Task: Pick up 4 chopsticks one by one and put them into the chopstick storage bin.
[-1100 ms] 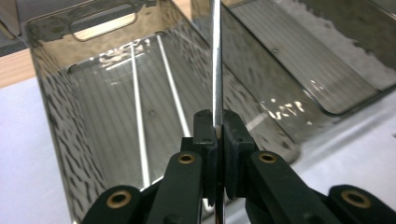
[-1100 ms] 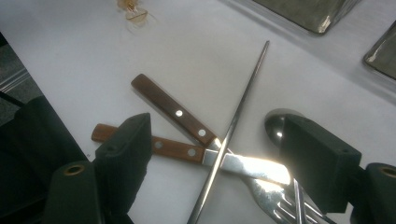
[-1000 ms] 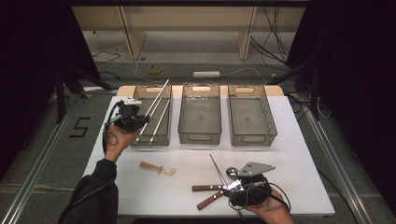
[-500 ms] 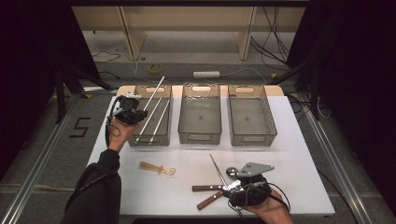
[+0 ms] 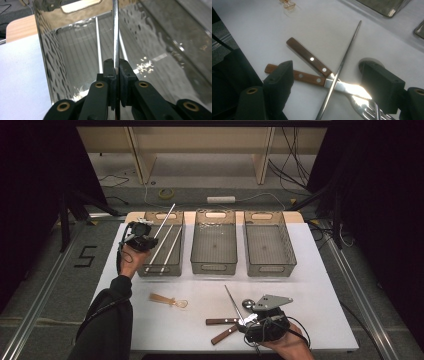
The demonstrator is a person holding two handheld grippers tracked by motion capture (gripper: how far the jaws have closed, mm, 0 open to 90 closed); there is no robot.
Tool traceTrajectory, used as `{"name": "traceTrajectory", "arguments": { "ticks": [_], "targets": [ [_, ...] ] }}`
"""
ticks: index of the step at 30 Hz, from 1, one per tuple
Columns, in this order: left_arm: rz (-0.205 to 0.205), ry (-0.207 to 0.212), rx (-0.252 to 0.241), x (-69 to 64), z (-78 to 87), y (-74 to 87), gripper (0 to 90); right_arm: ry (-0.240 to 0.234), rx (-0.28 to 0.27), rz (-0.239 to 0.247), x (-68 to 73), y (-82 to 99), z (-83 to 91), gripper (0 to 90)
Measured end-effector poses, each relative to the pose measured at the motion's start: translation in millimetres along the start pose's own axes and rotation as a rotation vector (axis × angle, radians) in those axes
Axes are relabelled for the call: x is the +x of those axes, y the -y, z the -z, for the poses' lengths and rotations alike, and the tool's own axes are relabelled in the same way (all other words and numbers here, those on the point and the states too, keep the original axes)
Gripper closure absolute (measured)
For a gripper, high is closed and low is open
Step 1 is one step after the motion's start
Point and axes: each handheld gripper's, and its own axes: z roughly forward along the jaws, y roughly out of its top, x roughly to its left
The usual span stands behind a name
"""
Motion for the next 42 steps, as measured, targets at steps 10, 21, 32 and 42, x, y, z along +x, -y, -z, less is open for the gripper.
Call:
{"name": "traceTrajectory", "arguments": {
  "ticks": [10, 21, 32, 42],
  "targets": [
    [0.031, -0.012, 0.033, 8.1, -10.6, 7.9, 84.3, -0.005, 0.004, 0.005, 0.7, 0.0, -0.3, 26.9],
    [0.067, 0.025, 0.004, 3.7, 5.2, 7.3, 62.7, -0.002, 0.008, 0.004, 0.0, 0.0, -0.3, 27.0],
    [0.073, 0.173, -0.065, -16.4, 43.9, 22.3, 36.3, 0.021, 0.046, -0.004, -1.5, 1.6, -1.4, 27.9],
    [0.017, 0.269, -0.091, -37.2, 62.9, 42.7, 28.0, 0.03, 0.084, -0.018, 0.9, 4.9, -2.4, 27.9]
  ]
}}
